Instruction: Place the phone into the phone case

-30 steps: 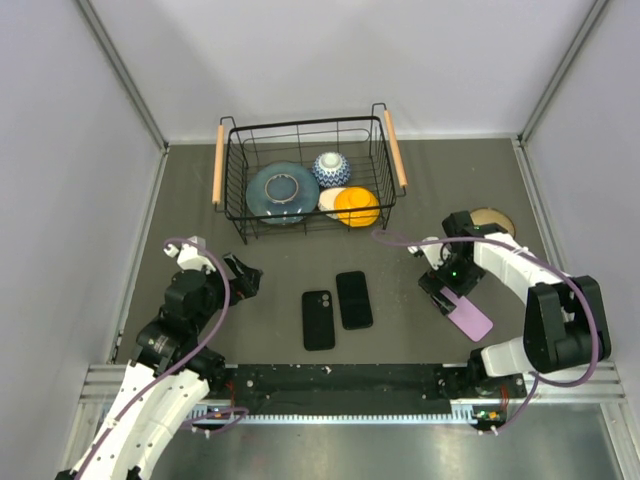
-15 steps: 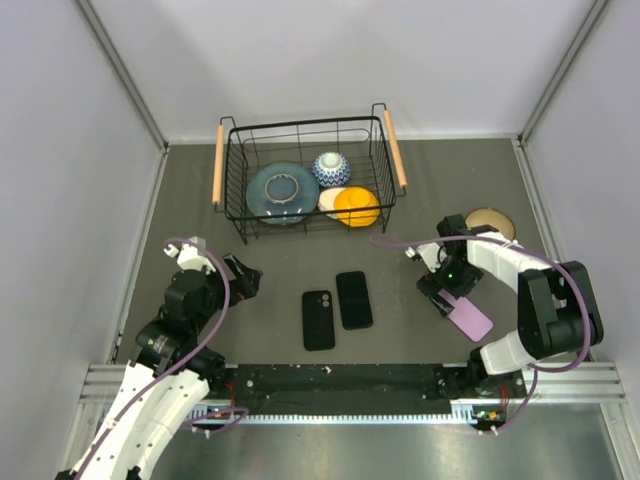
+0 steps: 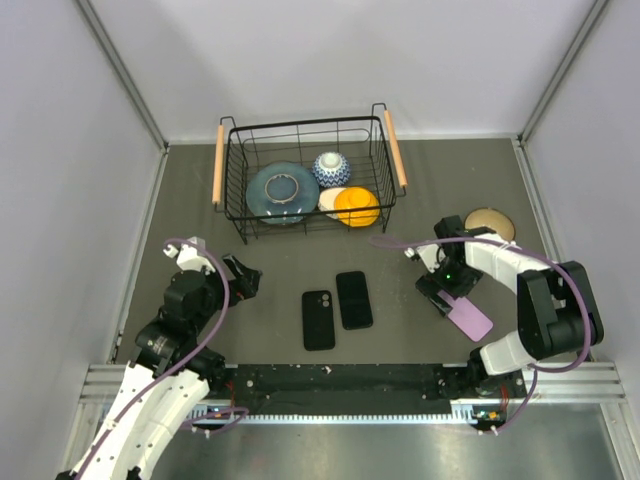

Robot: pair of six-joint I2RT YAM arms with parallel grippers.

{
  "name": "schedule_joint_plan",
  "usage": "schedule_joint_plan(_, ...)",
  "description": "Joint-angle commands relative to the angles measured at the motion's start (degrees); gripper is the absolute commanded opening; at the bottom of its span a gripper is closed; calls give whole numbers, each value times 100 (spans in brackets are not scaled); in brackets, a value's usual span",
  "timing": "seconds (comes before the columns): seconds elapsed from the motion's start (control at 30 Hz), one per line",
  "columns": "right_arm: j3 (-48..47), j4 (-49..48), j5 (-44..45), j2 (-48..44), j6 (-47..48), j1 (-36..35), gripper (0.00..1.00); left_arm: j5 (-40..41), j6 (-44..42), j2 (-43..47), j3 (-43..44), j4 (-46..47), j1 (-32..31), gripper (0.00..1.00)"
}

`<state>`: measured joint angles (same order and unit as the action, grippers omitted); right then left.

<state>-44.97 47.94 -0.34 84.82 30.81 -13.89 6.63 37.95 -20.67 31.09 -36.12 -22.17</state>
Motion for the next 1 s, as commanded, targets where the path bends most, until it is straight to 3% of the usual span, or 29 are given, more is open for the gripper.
schedule_joint_plan(0.0,120,-478,366,-9,-275,-105,93,-4,-16,54,108,131,-24,98)
schedule_joint_plan(0.27,41,-540,273,-61,-391,-176,83,-4,10,107,108,114,-24,95)
schedule_joint_plan(0.47,-117,-549,-702,-369,-312,-193,72,-952,-148,-77,46,456,-15,86)
schedule_joint_plan(0.6,-47,-672,-749,-624,-277,-263,58,-1199,-218,-262,116,509,-24,83)
schedule_joint_plan(0.77,-91,-795,-836,-800,-268,-456,52,-2112,-350,-586,29,1019,-33,75)
schedule_joint_plan(0.97,-47,-1128,-1178,-958,-531,-702,49,-2438,-175,-1018,3,1255,-59,70)
